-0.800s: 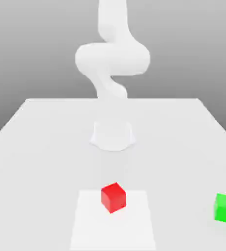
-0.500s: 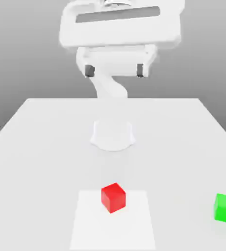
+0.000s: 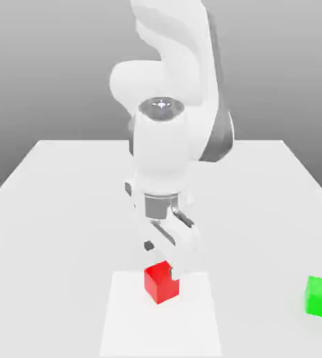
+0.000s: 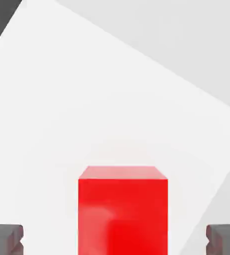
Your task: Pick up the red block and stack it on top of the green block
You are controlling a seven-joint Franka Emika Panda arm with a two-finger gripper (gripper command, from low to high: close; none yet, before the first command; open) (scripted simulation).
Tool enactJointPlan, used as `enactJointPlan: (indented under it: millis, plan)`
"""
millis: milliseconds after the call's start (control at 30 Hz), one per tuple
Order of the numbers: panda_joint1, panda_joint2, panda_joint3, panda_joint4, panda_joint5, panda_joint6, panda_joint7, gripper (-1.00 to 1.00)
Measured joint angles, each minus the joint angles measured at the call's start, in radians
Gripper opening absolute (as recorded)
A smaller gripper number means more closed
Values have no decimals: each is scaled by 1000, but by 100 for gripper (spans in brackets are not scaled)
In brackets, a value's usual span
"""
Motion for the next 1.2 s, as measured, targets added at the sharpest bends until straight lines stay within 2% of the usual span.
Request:
enactJointPlan:
  millis: [167,200,433,600,767,967,1200]
  plan:
    - [93,132,-123,17,-124,110,89,0]
    - [107,148,-140,19,-136,123,97,-100]
    - [107,146,-139,19,-134,123,97,-100]
    - [61,29,-62,4,-13,27,11,-100]
    - [86,-96,-59,-18,84,-77,-61,-100]
    - [239,-62,16,103,92,-171,61,-100]
    - [422,23,96,280,27,-268,289,-100]
